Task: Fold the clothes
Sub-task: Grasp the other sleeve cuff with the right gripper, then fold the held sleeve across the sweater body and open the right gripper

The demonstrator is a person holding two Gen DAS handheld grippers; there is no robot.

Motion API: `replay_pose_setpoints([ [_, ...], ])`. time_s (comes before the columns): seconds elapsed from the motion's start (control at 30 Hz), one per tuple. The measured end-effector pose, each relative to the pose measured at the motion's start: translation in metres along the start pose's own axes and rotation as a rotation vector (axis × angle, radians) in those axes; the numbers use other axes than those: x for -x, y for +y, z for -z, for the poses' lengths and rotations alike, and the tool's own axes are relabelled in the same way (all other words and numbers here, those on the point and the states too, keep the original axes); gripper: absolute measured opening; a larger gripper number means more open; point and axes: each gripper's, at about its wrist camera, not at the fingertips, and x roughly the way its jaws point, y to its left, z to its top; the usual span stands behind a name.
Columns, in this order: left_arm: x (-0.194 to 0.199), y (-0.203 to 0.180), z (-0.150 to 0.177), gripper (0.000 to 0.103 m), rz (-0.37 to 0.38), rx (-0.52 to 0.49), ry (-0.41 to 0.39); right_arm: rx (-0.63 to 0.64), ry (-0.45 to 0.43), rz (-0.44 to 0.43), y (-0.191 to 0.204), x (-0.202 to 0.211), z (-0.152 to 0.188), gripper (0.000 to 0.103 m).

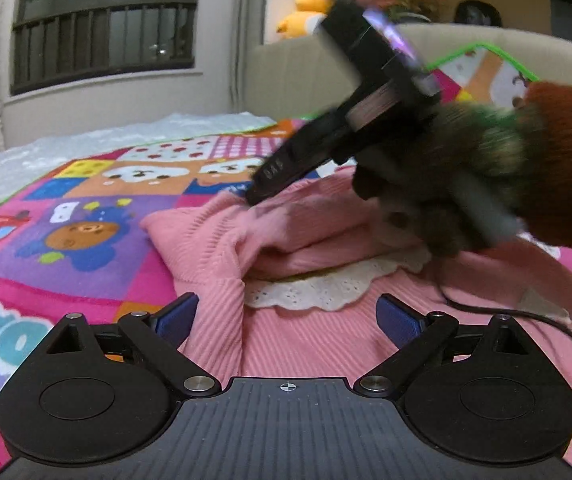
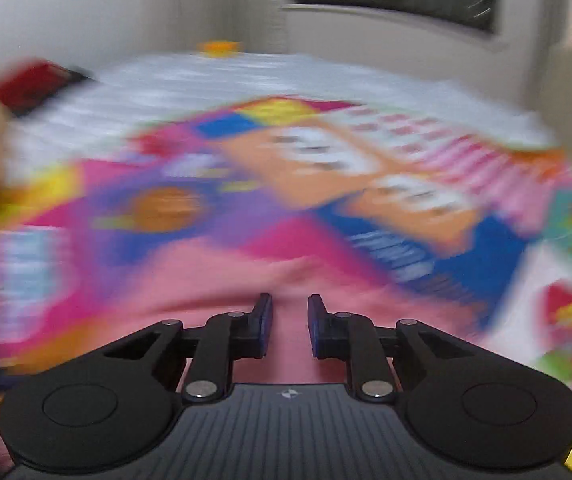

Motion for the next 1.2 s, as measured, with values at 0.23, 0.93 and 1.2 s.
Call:
replay_pose_setpoints([
  [0.23,0.002,0.007,0.000,0.098,0.013,0.034,-0.018,-0.289,-0.152,-0.080,-0.101,0.083,0.028,0.051],
  [0.93,-0.008,0.023,-0.082,0.103,0.250,0.134,-0.073,-0.336,-0.146,-0.096,-0.105,0.096,0.085,0.016],
  [1.2,-0.074,0.047,-0.051,0.103,0.221,0.292,0.138,-0.262,-0.083,0.002,-0.113,0.098,0.108,0.051],
])
